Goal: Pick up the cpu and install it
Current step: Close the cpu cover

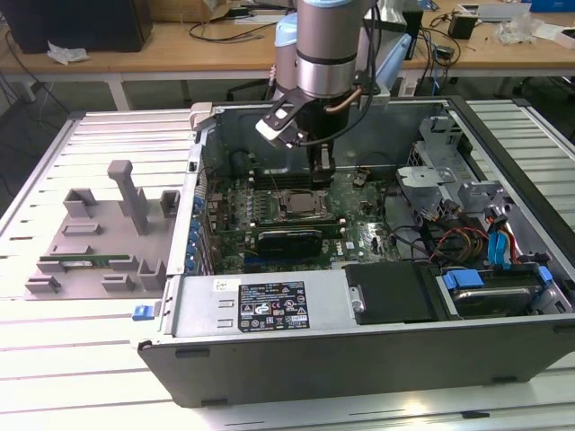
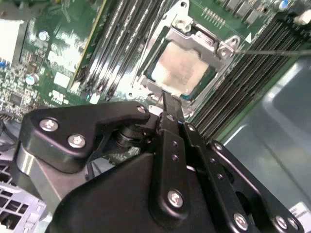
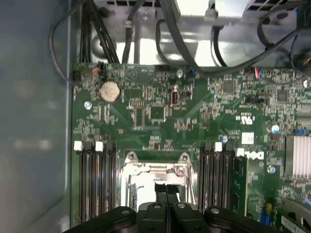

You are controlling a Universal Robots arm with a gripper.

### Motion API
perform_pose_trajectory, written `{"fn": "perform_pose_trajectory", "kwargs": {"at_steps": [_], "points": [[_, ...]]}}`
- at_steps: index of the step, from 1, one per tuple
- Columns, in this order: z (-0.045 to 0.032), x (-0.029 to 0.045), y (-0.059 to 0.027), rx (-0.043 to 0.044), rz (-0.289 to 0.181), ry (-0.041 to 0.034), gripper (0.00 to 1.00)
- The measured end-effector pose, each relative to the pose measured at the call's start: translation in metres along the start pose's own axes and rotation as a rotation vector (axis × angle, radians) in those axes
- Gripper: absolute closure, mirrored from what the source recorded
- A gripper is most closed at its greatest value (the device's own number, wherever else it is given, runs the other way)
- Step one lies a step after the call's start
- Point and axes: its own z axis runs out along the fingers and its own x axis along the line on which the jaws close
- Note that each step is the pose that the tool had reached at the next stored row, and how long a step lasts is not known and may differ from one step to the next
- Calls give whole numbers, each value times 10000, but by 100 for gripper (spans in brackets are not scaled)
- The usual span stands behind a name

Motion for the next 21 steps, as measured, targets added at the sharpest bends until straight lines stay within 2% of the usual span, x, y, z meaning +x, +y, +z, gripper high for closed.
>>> {"fn": "perform_pose_trajectory", "kwargs": {"at_steps": [3, 8, 14, 18, 21], "points": [[12, 1, -62, -5, 2, 6, 89], [51, -12, -108, -4, 1, 15, 89], [53, -12, -108, -4, -65, 14, 89], [53, -12, -112, -11, -707, 18, 89], [53, -12, -116, -18, -1397, 22, 89]]}}
